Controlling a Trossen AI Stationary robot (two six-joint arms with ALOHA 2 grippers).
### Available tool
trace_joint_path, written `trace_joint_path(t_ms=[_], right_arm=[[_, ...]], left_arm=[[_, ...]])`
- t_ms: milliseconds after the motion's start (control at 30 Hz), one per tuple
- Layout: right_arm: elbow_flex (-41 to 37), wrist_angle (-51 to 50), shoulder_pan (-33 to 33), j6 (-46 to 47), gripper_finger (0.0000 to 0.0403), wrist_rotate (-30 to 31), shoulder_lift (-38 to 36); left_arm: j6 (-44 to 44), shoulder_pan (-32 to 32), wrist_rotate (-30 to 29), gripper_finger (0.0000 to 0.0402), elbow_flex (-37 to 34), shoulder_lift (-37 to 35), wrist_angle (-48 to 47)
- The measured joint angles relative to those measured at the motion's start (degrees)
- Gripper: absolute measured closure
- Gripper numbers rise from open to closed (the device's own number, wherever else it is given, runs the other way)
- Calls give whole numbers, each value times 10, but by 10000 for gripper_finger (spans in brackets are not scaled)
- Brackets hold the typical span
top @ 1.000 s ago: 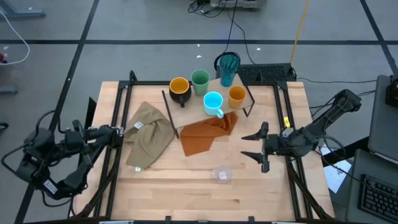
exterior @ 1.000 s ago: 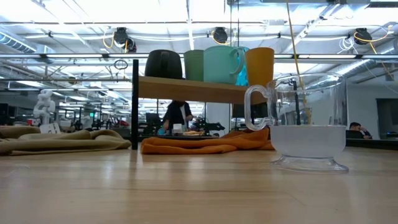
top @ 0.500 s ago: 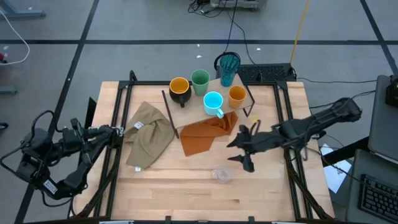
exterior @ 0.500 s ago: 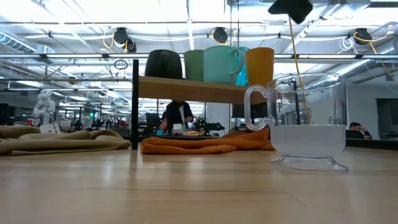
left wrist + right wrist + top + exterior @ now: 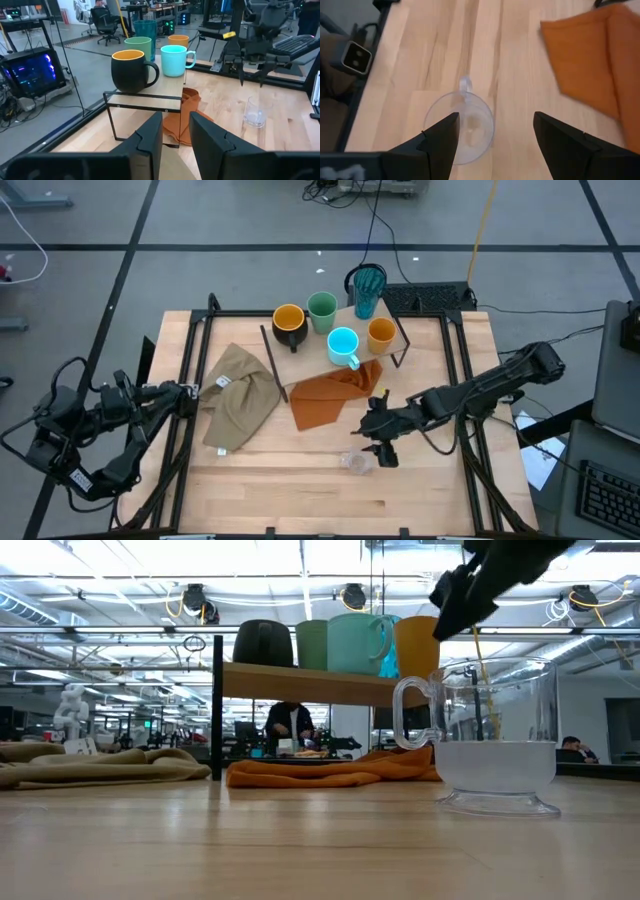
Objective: Stack small to large cups/mugs on shelf
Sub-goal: Put the transparent mug on the shelf
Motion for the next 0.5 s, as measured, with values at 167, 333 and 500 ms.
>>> trace_joint_path(t_ms=[167,333,500], right_arm=[[0,6,0,13,156,-25,38],[0,9,0,15,156,-45,62],[0,12,0,29,156,-44,64]], left_arm=[[-1,0,0,304,0,0,0],[0,0,0,304,0,0,-1],[0,0,0,304,0,0,-1]])
